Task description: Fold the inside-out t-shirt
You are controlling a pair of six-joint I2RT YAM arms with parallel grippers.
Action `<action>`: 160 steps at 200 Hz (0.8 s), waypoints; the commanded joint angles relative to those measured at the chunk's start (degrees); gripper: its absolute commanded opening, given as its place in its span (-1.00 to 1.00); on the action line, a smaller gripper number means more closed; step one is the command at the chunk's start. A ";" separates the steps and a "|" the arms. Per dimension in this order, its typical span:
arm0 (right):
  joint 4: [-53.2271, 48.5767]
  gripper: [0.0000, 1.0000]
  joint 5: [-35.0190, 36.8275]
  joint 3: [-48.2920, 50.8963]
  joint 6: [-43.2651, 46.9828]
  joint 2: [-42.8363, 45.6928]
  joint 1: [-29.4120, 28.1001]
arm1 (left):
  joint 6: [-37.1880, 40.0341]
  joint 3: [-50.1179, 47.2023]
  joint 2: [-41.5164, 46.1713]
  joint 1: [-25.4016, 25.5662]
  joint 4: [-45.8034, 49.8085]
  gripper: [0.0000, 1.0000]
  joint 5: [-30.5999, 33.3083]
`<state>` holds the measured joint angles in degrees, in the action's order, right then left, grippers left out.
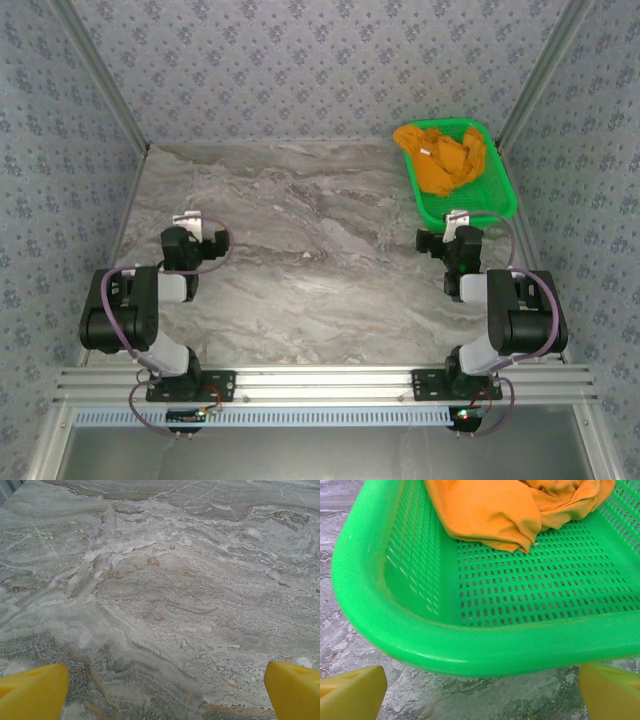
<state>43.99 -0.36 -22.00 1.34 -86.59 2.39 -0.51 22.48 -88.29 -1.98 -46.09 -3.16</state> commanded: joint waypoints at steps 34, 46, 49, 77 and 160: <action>-15.01 1.00 -0.30 -3.63 -3.78 11.17 1.03 | 0.10 -0.14 8.19 0.11 3.97 1.00 -0.66; -17.27 1.00 2.61 -1.79 -4.96 16.73 -1.31 | -1.31 0.87 14.72 0.83 12.68 1.00 1.08; -18.25 1.00 3.61 -1.59 -4.97 18.18 -2.09 | -1.68 1.33 16.24 1.04 15.08 1.00 1.66; -27.96 1.00 13.75 -3.58 -11.16 29.25 -5.65 | -6.89 6.96 27.83 5.32 35.31 0.99 8.00; -65.26 1.00 14.97 -50.50 -19.94 -4.88 -2.82 | -33.00 14.34 30.38 2.89 46.88 0.99 18.23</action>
<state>-6.22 14.37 -60.62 -19.51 -81.93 -1.45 -26.06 36.91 -58.15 1.80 -2.52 13.37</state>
